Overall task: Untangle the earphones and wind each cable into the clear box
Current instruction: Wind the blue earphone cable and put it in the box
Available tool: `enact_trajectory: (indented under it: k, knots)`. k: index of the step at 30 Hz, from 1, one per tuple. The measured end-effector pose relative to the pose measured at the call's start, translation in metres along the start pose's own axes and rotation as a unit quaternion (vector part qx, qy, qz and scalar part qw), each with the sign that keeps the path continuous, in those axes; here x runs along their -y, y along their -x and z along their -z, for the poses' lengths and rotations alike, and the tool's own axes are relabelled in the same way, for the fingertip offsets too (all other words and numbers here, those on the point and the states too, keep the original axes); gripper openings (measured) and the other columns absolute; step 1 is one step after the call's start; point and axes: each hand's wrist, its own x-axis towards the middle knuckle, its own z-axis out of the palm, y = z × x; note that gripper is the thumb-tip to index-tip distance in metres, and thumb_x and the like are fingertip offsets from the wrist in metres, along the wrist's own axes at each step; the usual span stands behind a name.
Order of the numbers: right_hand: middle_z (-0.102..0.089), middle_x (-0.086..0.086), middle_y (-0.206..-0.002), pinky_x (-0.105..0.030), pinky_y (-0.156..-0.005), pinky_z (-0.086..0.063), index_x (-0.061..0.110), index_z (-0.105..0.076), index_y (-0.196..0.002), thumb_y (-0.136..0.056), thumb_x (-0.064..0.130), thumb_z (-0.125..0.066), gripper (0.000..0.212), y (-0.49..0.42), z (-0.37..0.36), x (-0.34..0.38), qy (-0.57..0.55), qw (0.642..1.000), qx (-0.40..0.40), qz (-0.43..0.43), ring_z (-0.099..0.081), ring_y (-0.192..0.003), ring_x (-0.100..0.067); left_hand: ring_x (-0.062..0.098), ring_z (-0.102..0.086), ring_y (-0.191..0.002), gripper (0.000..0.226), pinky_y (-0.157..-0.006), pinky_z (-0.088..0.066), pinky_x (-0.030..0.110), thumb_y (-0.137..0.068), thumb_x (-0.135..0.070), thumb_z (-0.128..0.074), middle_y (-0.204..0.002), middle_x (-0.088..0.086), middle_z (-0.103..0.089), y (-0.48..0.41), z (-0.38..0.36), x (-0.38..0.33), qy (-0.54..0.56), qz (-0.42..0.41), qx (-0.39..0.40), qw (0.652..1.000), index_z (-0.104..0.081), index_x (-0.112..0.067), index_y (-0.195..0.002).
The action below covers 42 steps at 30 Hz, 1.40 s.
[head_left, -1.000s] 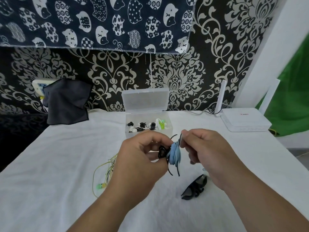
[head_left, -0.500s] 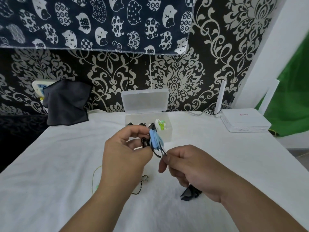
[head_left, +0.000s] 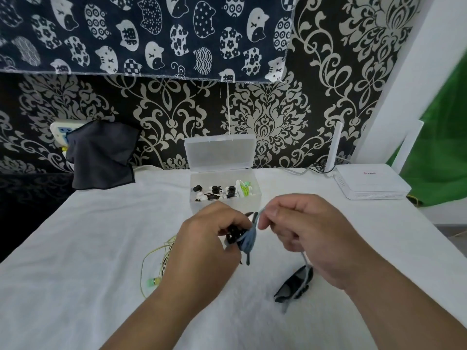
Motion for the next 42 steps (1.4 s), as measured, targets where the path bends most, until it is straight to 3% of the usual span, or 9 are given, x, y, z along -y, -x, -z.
enact_trajectory:
  k: [5,8,12,17,23,27,35,39,42]
  knots:
    - [-0.032,0.001,-0.056,-0.035,-0.056,-0.025,0.021,-0.07,-0.072,-0.097,0.024,-0.055,0.03,-0.003,0.006,-0.005,0.095,0.99,-0.097,0.029,-0.028,-0.056,-0.019,0.011,-0.067,-0.078,0.048,-0.073,-0.051,0.014,-0.065,0.019,-0.069,-0.081,-0.01,-0.067,0.001,0.001,-0.009,0.125,0.035,0.035,0.991,-0.074,-0.027,-0.076]
    - [-0.034,0.005,-0.053,-0.03,-0.055,-0.03,0.026,-0.069,-0.072,-0.095,0.029,-0.057,0.027,-0.003,0.006,-0.004,0.125,0.984,-0.116,0.042,-0.031,-0.053,-0.014,0.01,-0.069,-0.077,0.048,-0.074,-0.051,0.013,-0.066,0.021,-0.069,-0.081,-0.01,-0.069,0.0,0.002,-0.011,0.173,0.051,0.051,0.982,-0.073,-0.025,-0.077]
    - [-0.037,0.012,-0.047,-0.014,-0.049,-0.03,0.022,-0.069,-0.071,-0.096,0.026,-0.058,0.028,-0.004,0.005,-0.005,0.138,0.981,-0.124,0.05,-0.033,-0.046,-0.005,0.012,-0.069,-0.074,0.049,-0.074,-0.052,0.015,-0.065,0.024,-0.066,-0.081,-0.005,-0.069,-0.001,0.003,-0.01,0.194,0.06,0.054,0.978,-0.074,-0.024,-0.077]
    - [-0.041,0.011,-0.048,-0.015,-0.048,-0.031,0.021,-0.072,-0.071,-0.095,0.025,-0.062,0.026,-0.006,0.004,-0.009,0.167,0.974,-0.144,0.049,-0.037,-0.047,-0.004,0.013,-0.069,-0.072,0.05,-0.074,-0.054,0.019,-0.064,0.025,-0.065,-0.079,-0.004,-0.069,-0.001,0.004,-0.01,0.21,0.067,0.06,0.974,-0.074,-0.023,-0.076]
    - [-0.039,0.006,-0.055,-0.025,-0.049,-0.027,0.024,-0.065,-0.056,-0.101,0.03,-0.052,0.048,-0.008,-0.001,-0.015,0.054,0.991,-0.048,-0.114,-0.031,-0.047,-0.011,0.013,-0.068,-0.067,0.048,-0.06,-0.049,0.017,-0.067,0.026,-0.063,-0.074,0.002,-0.073,-0.002,0.003,-0.011,0.284,0.116,0.023,0.952,-0.073,-0.02,-0.075]
    - [-0.038,0.004,-0.056,-0.023,-0.047,-0.021,0.014,-0.07,-0.076,-0.105,0.029,-0.044,0.042,-0.003,-0.008,-0.016,0.058,0.986,0.044,-0.153,-0.027,-0.048,-0.012,0.012,-0.065,-0.06,0.041,-0.053,-0.045,0.017,-0.072,0.025,-0.062,-0.076,0.01,-0.075,-0.002,0.005,-0.014,0.34,0.151,-0.034,0.927,-0.072,-0.014,-0.079]
    - [-0.035,0.007,-0.054,-0.025,-0.05,-0.018,0.013,-0.072,-0.084,-0.105,0.026,-0.046,0.036,0.001,-0.016,-0.013,0.079,0.978,0.15,-0.124,-0.023,-0.05,-0.012,0.0,-0.052,-0.049,0.042,-0.047,-0.037,0.006,-0.072,0.02,-0.065,-0.07,-0.004,-0.071,-0.007,0.011,-0.003,0.244,0.155,-0.096,0.952,-0.073,-0.02,-0.081]
    - [-0.032,0.006,-0.055,-0.022,-0.049,-0.021,0.016,-0.074,-0.083,-0.104,0.028,-0.048,0.035,0.002,-0.014,-0.009,0.087,0.979,0.159,-0.097,-0.022,-0.051,-0.012,0.01,-0.066,-0.076,0.051,-0.066,-0.05,0.013,-0.067,0.016,-0.069,-0.083,-0.011,-0.068,-0.006,0.011,0.003,0.093,0.069,-0.083,0.99,-0.071,-0.034,-0.08]
    - [-0.035,0.008,-0.053,-0.022,-0.049,-0.023,0.016,-0.074,-0.08,-0.103,0.028,-0.051,0.035,0.003,-0.011,-0.005,0.095,0.982,0.14,-0.081,-0.025,-0.05,-0.011,0.008,-0.062,-0.08,0.051,-0.07,-0.05,0.017,-0.062,0.016,-0.068,-0.083,-0.014,-0.062,-0.003,0.009,0.004,-0.015,-0.01,-0.046,0.999,-0.07,-0.031,-0.081]
